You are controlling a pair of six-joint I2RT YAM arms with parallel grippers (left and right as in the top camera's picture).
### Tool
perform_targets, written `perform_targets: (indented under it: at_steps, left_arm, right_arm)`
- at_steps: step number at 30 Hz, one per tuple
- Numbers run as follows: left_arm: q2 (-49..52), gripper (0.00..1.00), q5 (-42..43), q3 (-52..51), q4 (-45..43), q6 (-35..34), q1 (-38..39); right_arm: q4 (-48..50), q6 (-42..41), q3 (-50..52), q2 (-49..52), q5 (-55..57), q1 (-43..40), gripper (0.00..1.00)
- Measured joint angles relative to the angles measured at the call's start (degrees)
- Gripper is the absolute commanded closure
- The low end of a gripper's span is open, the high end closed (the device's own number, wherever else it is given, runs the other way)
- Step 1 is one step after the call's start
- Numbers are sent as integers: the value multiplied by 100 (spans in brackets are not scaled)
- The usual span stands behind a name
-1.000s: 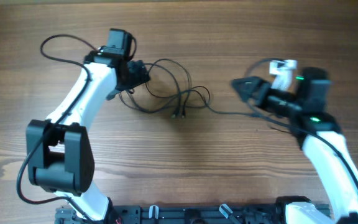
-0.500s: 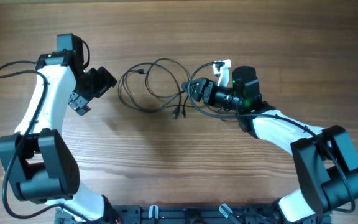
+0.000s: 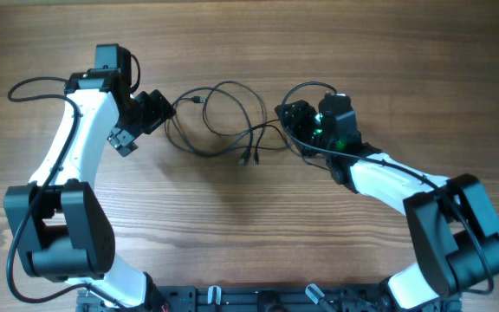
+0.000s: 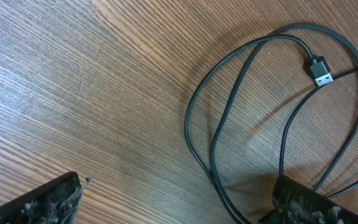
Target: Untangle cables
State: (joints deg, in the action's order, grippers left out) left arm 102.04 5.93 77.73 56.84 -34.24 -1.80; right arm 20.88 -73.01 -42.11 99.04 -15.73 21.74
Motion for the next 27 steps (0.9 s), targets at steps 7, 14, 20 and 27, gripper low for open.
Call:
perform_targets:
  at_steps: [7, 14, 20, 27]
  left_arm:
    - [0, 0, 0, 0, -9, 0, 4]
    - [0, 0, 151, 0, -26, 0, 4]
    - [0, 0, 404, 0, -31, -20, 44]
    - [-9, 0, 968, -2, -459, -44, 518]
  right_arm:
    - [767, -1316, 2, 664, 203, 214, 78]
    - [2253, -616, 9, 992, 879, 227, 95]
    - [2608, 914, 20, 282, 111, -391, 95]
    - [-1213, 3257, -46, -3679, -4, -765, 96]
